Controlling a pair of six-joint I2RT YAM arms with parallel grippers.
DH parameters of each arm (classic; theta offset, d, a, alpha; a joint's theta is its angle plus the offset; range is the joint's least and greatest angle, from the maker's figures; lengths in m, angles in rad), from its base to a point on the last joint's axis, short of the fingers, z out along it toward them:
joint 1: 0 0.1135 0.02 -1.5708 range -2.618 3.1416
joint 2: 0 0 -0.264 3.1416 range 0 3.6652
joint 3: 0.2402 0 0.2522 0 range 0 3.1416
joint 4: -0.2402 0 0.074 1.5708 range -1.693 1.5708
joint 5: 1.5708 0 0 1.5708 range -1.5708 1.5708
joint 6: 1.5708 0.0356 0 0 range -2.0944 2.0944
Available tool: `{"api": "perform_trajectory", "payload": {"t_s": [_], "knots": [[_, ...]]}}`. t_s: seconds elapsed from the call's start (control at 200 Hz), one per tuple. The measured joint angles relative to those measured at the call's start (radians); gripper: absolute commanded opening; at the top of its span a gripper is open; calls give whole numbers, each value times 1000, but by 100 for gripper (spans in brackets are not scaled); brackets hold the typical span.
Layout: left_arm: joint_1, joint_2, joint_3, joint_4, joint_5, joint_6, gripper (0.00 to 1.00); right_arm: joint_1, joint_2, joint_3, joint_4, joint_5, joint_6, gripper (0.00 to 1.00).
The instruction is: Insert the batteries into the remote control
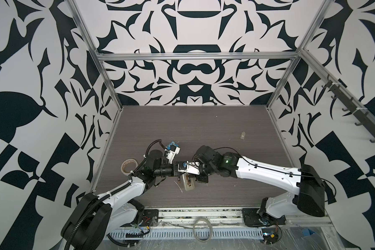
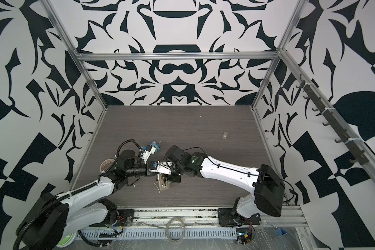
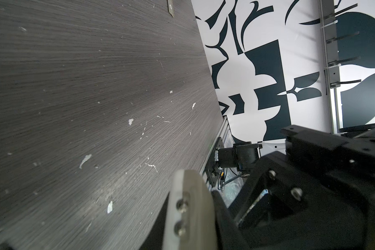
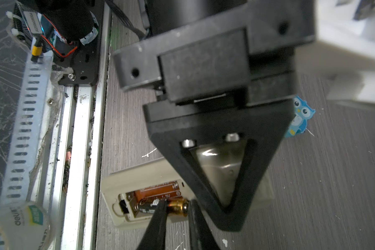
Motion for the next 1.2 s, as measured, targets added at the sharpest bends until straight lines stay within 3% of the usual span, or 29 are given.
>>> {"api": "perform_trajectory", "payload": {"t_s": [1.2], "knots": [[0,-27,-4,-52,-43,1,0,74,37,39,-18,160,-41,15]]}}
